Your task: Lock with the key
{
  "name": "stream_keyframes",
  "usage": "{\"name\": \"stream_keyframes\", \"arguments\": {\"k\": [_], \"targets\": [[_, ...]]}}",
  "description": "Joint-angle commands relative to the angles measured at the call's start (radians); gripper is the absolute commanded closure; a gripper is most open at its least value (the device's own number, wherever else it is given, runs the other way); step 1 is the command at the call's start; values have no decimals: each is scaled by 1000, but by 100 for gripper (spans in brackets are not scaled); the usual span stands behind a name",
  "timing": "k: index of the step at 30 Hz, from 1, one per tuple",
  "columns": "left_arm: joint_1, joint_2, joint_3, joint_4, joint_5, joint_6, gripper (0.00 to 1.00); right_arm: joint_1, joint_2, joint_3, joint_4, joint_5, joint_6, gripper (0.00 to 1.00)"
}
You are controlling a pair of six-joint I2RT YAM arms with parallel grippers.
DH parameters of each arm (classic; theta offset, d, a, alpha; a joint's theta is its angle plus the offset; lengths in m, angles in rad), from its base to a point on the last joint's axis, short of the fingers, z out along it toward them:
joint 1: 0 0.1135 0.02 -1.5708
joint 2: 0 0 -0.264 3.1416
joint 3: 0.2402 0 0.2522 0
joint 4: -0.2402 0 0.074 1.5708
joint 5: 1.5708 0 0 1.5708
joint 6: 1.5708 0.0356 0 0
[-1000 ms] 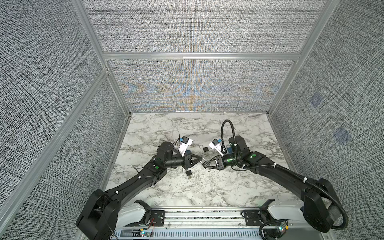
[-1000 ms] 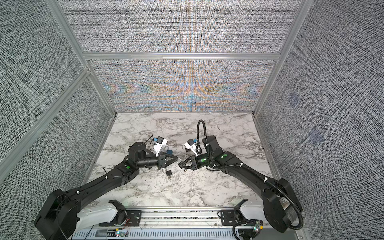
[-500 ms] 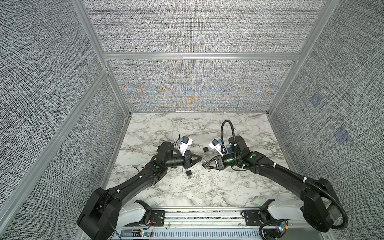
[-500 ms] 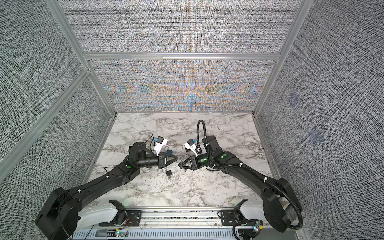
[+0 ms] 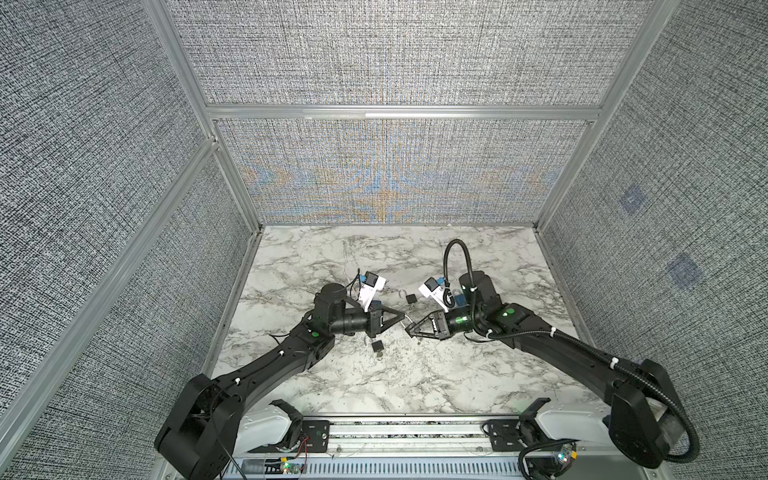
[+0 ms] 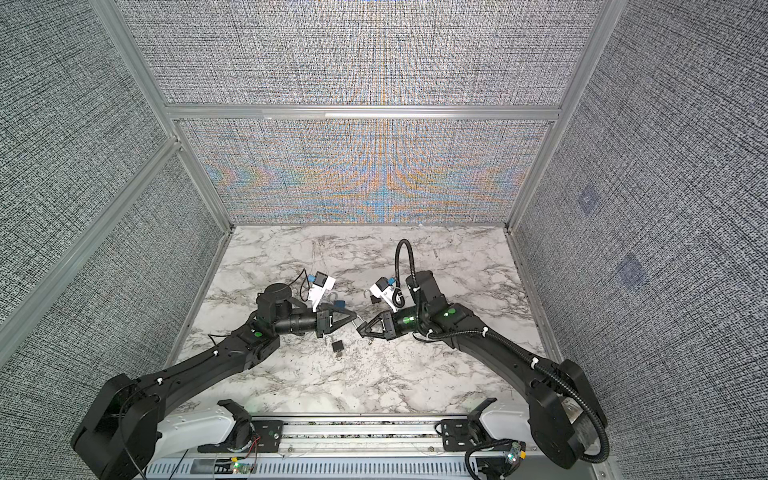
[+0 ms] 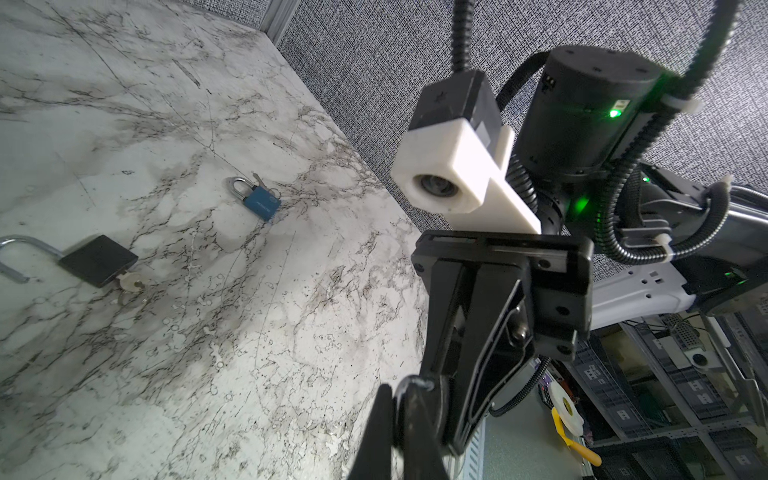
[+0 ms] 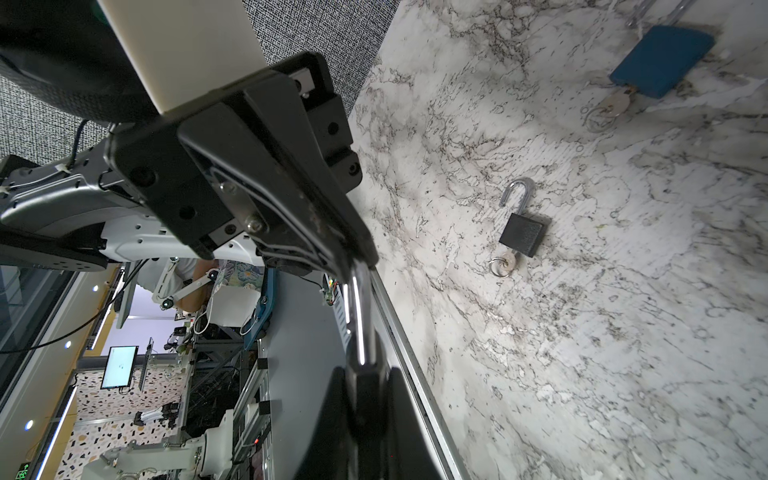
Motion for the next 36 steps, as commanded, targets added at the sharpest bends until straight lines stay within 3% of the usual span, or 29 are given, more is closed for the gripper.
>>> {"name": "stream_keyframes", "arguments": {"k": [1,9,36], "targets": [[-1,3,-7,2,6,5,100,3,-5,3,80,-54,22,100],[-1,10,-5,-12,-6,20,100,3,-16,-22,166,-87,93,100],[-33,13,-41,15,0,-9,100,1,8,6,226,-53,130,100]]}}
